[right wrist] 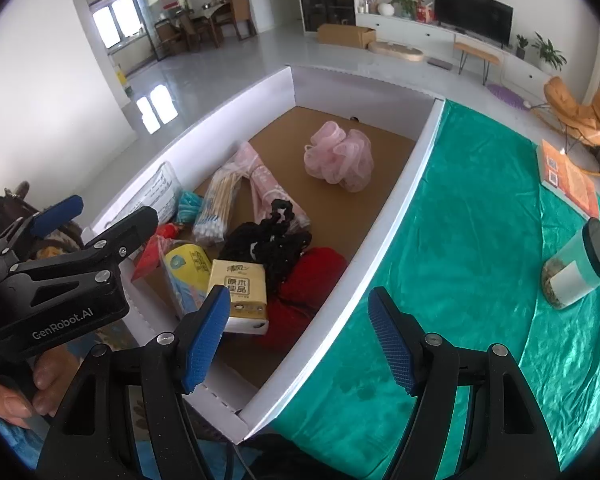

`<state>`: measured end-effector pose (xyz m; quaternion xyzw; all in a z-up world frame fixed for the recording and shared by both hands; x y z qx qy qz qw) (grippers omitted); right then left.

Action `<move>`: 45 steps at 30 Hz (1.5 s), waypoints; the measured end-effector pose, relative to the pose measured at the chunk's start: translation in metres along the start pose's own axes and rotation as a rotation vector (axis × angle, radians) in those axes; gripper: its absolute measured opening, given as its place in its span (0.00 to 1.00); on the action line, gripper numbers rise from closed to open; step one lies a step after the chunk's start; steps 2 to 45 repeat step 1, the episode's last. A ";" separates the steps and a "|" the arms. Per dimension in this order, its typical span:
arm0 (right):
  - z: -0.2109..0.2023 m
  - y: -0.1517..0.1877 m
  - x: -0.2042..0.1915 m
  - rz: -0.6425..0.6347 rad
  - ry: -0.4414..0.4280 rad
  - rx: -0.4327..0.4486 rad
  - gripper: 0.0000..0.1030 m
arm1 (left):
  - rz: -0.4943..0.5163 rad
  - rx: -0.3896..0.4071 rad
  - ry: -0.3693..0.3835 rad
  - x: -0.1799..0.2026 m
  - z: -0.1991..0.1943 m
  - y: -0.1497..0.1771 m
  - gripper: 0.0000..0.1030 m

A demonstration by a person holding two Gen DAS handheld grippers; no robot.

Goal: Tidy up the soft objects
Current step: 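Carry the swab package and tissue pack into the white box and release both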

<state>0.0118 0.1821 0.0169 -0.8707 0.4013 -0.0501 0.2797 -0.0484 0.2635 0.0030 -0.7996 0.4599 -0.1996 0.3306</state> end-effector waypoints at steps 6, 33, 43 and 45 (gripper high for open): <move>0.000 0.000 -0.001 -0.002 -0.001 0.002 0.72 | -0.001 0.012 -0.002 0.001 -0.002 0.000 1.00; 0.000 0.000 -0.001 -0.002 -0.001 0.002 0.72 | -0.001 0.012 -0.002 0.001 -0.002 0.000 1.00; 0.000 0.000 -0.001 -0.002 -0.001 0.002 0.72 | -0.001 0.012 -0.002 0.001 -0.002 0.000 1.00; 0.000 0.000 -0.001 -0.002 -0.001 0.002 0.72 | -0.001 0.012 -0.002 0.001 -0.002 0.000 1.00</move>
Point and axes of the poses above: each gripper's, at about its wrist camera, not at the fingertips, and z roughly the way its jaws point, x to its right, y to its underside, the point moved 9 cm from there along z, roughly the way its jaws point, and after that the axes turned 2 degrees about -x, right-handed, at the moved point
